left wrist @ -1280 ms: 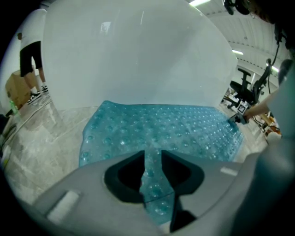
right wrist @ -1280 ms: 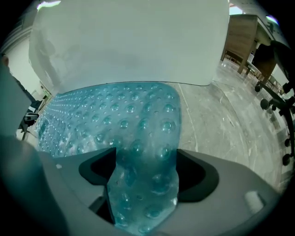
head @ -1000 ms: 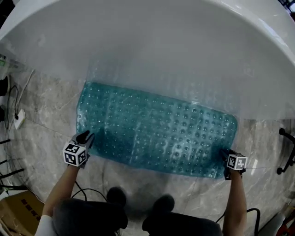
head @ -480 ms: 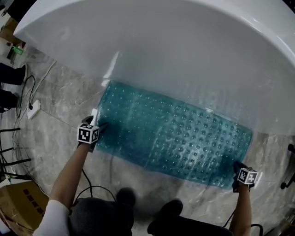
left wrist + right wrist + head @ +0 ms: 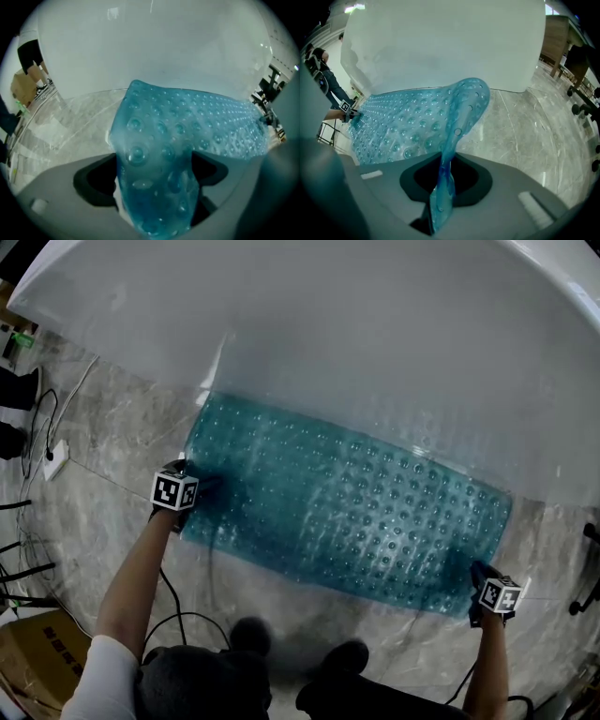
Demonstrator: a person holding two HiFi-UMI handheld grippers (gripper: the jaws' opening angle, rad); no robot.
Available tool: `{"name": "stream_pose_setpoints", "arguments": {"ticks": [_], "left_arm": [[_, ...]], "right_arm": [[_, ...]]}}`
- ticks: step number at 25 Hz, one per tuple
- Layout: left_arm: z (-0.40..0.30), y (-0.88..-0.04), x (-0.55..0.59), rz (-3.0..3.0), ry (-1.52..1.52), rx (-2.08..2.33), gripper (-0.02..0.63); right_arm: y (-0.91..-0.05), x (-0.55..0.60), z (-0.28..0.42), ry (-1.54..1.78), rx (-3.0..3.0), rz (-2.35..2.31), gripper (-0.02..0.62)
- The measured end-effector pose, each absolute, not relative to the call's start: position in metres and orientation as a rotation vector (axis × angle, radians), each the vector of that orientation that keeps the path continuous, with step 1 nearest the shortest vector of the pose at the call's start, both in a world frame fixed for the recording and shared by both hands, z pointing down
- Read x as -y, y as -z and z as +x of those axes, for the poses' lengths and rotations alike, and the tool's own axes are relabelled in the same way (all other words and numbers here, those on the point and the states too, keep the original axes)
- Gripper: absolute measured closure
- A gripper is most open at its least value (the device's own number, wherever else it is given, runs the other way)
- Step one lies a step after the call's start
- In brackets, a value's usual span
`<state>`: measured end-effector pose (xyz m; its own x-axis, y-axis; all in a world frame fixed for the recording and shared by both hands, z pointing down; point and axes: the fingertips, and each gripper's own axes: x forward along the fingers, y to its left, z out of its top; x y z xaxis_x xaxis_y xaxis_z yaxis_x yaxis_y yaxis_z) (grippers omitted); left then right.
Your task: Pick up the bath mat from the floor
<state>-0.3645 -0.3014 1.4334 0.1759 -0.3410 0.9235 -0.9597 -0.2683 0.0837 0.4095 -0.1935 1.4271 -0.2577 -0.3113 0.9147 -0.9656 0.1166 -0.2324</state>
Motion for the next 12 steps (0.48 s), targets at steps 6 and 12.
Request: {"name": "stream_pose_setpoints", "arguments": {"ticks": [6,12], "left_arm": [[-0.346,-1.428,0.296,1.781,-1.102,1.218,0.252],[-0.325,-1.421,0.300,1.811,-1.063,1.211,0.559]], "right_arm": [[-1.426,0.193,0.406,-1.129,1.688,1.275,0.560],[-1.422,0.196,0.399,-1.105,1.695,1.263,0.566]]}}
